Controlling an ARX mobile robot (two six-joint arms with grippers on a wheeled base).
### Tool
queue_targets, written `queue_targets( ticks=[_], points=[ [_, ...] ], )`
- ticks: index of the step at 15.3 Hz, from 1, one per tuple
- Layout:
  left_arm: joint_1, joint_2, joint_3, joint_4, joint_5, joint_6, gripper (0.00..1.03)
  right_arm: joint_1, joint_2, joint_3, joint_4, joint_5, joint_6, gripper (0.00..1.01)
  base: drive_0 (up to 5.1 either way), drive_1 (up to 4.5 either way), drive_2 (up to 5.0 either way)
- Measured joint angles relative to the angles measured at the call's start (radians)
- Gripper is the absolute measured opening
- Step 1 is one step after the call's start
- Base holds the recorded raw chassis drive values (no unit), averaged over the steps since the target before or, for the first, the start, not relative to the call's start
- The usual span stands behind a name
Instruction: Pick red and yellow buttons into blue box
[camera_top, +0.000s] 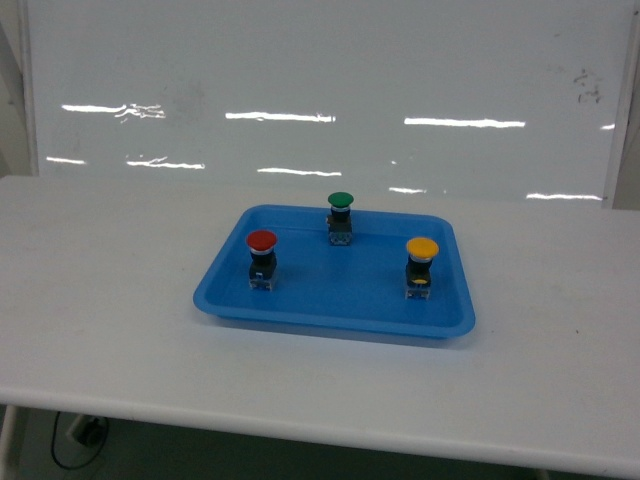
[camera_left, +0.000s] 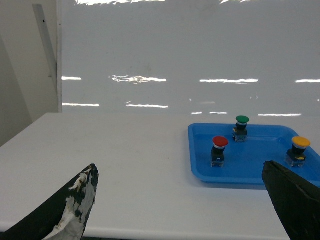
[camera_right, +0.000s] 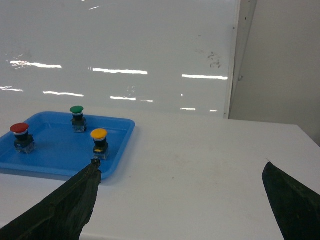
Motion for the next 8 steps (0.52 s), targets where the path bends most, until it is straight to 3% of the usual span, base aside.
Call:
queue_targets(
  ticks=[8],
  points=[
    [0.000,0.000,0.000,0.000,0.000,0.000,0.98,0.000,0.000,0.000,0.000,0.000,0.000,0.98,0.0,0.00,0.0]
  ],
)
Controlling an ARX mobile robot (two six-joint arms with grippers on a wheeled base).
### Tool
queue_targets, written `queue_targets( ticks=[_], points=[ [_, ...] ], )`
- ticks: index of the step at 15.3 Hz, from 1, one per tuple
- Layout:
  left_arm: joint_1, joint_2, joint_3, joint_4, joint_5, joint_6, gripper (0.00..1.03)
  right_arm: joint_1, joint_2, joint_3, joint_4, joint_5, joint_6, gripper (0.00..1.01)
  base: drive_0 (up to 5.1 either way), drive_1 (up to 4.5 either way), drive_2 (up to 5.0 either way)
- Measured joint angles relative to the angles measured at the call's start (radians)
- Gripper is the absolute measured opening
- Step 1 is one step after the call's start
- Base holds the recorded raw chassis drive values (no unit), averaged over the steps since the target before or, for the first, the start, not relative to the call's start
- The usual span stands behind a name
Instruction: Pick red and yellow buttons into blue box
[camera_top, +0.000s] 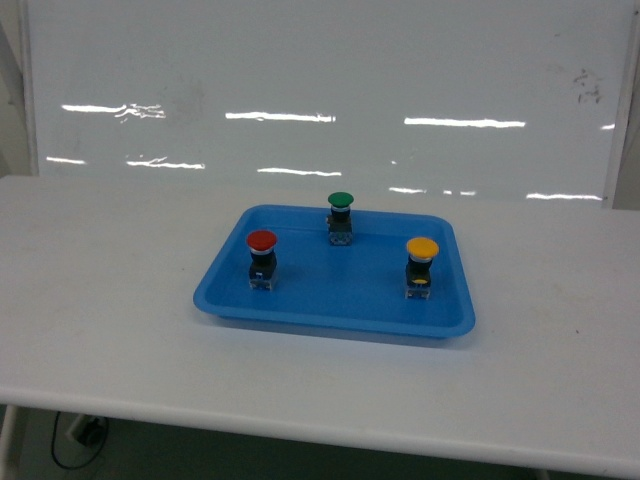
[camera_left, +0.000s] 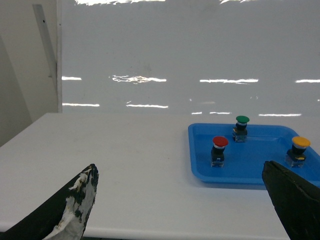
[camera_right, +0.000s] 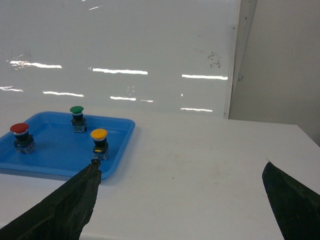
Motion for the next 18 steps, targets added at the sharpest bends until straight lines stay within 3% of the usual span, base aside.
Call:
queue_targets(
  ticks=[18],
  points=[
    [-0.001,0.010,0.000,0.016,0.001,0.000,0.98,0.000,0.000,0.000,0.000,0.000,0.000,0.98,0.0,0.00,0.0]
  ],
)
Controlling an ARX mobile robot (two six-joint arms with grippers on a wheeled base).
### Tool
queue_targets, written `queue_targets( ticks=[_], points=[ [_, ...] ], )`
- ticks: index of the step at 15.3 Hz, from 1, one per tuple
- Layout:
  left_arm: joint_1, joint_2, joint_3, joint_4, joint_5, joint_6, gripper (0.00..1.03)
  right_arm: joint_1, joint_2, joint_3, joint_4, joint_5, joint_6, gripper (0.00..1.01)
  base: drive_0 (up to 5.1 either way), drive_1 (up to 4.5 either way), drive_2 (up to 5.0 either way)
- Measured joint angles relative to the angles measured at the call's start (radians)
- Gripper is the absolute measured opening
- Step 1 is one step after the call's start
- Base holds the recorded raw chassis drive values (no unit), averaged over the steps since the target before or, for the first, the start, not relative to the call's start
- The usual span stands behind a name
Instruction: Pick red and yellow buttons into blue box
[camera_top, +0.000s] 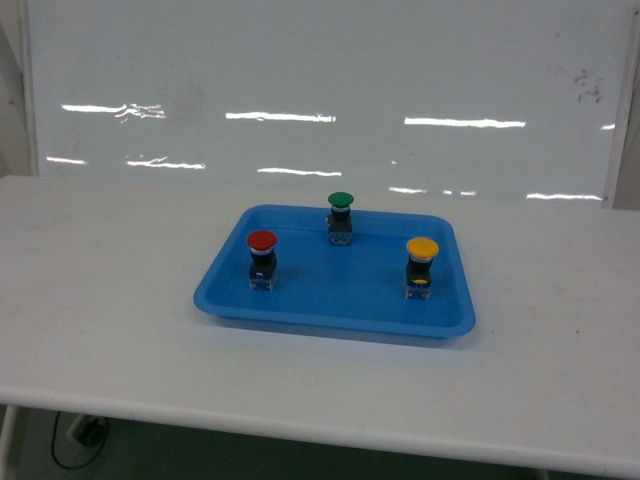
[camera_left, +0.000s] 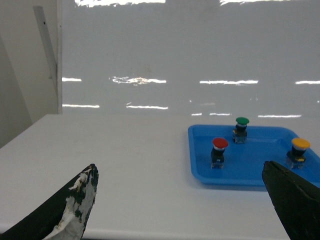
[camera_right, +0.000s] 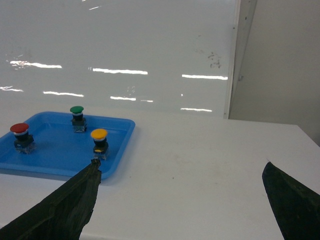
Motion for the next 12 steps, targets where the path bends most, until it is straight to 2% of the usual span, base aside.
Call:
queue_targets(
  ticks=[1,3,6,8,12],
  points=[
    [0.005,0.055,0.000,0.084,0.023,0.000,0.98,-0.001,0.015,0.000,0.026,-0.008,0.004,0.98,0.0,0.00,0.0],
    [0.012,0.339,0.025,0.281,0.063,0.008,0.98,0.011,0.206,0.015,0.193,-0.011,0.015,0.98,0.0,0.00,0.0],
    [-0.005,0.650,0.124,0.510,0.086,0.027,0.98,0.075,0.511,0.096,0.454,0.004,0.013,0.98,0.0,0.00,0.0],
    [-0.031,0.847,0.207,0.638,0.085,0.035,0.98,0.092,0.726,0.177,0.583,0.008,0.002,0.98,0.0,0.00,0.0],
    [-0.098,1.218,0.364,0.800,0.044,0.063,0.98,0.110,1.043,0.285,0.727,0.035,-0.024,0.98,0.0,0.00,0.0]
  ],
)
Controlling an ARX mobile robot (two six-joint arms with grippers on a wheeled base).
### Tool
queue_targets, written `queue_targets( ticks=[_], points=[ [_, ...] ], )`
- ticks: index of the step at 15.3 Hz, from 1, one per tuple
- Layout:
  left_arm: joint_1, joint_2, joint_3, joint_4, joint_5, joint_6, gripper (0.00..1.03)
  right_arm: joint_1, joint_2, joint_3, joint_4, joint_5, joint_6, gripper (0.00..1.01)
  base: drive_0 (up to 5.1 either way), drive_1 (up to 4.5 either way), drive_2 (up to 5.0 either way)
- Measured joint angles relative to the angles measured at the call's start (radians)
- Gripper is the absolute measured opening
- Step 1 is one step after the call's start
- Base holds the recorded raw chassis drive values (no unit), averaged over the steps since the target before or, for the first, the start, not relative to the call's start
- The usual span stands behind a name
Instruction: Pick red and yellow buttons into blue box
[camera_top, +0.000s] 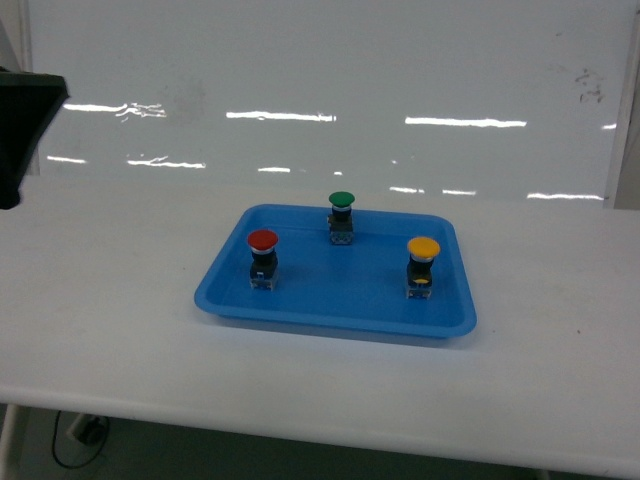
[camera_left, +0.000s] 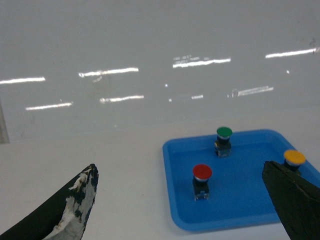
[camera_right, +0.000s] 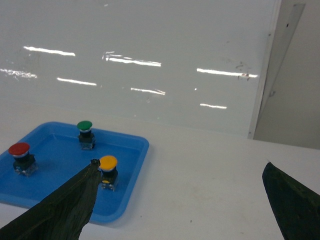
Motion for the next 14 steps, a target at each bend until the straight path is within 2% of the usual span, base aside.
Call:
queue_targets(
  ticks=[1,3,8,9,11,14],
  points=[
    [-0.010,0.077,0.032,0.045,-0.025,0.004,0.98,0.003,0.054,0.019,0.029,0.000,-0.008,0.98,0.0,0.00,0.0],
    [-0.010,0.146,0.070,-0.003,-0.068,0.016,0.98,0.008,0.090,0.039,-0.032,-0.002,-0.039,0.98,0.0,0.00,0.0],
    [-0.011,0.142,0.068,0.001,-0.072,0.017,0.98,0.006,0.088,0.038,-0.010,-0.011,-0.053,0.98,0.0,0.00,0.0],
    [-0.011,0.142,0.068,0.001,-0.072,0.017,0.98,-0.009,0.127,0.047,0.014,-0.050,-0.051,0.98,0.0,0.00,0.0],
    [-0.011,0.142,0.068,0.001,-0.072,0.017,0.98,-0.020,0.310,0.109,0.085,-0.079,-0.042,0.98,0.0,0.00,0.0],
    [-0.011,0.142,0.068,0.001,-0.072,0.017,0.98,-0.003,0.506,0.266,0.097,-0.097,-0.049,0.98,0.0,0.00,0.0]
  ],
)
